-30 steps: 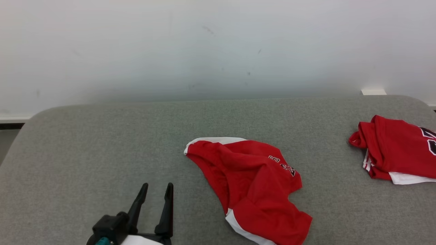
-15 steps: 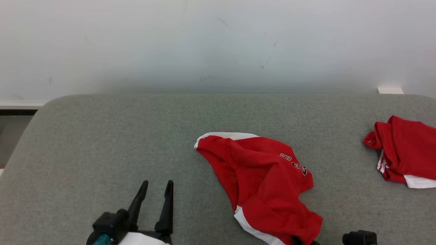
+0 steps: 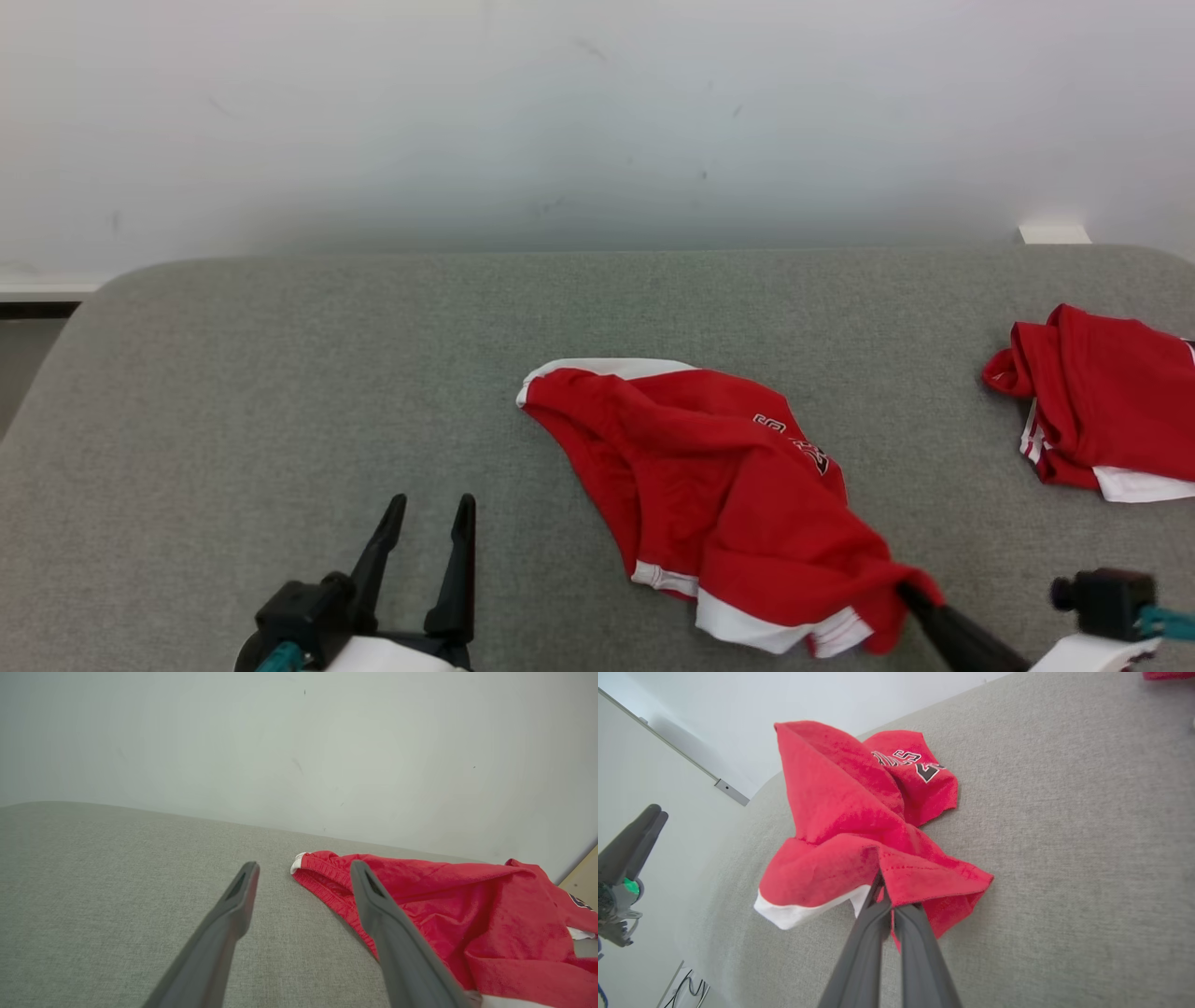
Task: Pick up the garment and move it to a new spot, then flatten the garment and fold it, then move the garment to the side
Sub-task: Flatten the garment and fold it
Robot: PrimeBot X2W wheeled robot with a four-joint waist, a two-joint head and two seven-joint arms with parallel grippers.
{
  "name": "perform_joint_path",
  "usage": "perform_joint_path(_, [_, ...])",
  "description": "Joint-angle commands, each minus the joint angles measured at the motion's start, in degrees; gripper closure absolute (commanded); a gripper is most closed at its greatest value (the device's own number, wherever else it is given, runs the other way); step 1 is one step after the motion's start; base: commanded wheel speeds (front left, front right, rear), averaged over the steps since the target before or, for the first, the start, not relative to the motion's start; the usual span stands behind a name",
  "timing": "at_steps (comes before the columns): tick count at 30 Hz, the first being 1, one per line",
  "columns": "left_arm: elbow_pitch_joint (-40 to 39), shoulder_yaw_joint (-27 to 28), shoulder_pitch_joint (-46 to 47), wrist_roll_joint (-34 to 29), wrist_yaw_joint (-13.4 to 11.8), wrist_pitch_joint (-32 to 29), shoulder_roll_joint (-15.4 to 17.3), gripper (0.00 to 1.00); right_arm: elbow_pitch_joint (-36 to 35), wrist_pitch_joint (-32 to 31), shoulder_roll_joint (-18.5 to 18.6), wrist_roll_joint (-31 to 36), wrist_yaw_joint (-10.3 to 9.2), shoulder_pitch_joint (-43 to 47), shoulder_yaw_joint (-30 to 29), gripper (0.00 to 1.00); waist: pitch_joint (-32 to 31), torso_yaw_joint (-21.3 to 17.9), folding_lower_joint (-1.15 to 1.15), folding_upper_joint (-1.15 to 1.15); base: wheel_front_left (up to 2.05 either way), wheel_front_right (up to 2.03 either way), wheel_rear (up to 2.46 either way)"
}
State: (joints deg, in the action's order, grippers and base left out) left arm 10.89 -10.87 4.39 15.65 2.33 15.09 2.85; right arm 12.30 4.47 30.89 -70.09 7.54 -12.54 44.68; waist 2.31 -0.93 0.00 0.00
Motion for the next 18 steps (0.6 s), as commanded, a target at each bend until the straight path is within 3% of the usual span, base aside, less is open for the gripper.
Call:
perform_joint_path(1, [0.11,0.14,0.52,-0.34,0.08,0.06,0.20,0.00,-1.23,-1.02,2.42,-1.12,-0.12,-1.17,-0.50,1.00,0.47,-0.20,0.00,0.00,0.00,0.00,0.00])
perform_joint_path(7, [0.54,-0.04,1.35,-0.79,0.39,0.06,0.18,0.00,-4.01,-6.80,11.49,-3.63,-0.12,-3.09,-1.56,1.00,2.06,-0.16,0.00,0.00,0.00,0.00,0.00])
perform_joint_path(11, [0.75,-0.21,2.22,-1.08,0.62,0.06,0.17,0.00,-1.87,-12.26,15.39,-4.32,-0.13,-4.91,-1.54,1.00,3.56,0.23,0.00,0.00,0.00,0.00,0.00])
perform_joint_path(18, [1.02,-0.54,3.79,-1.22,0.82,0.04,0.15,0.00,5.92,-16.62,15.19,-1.56,-0.13,-9.20,-1.07,1.00,6.08,1.27,0.00,0.00,0.00,0.00,0.00])
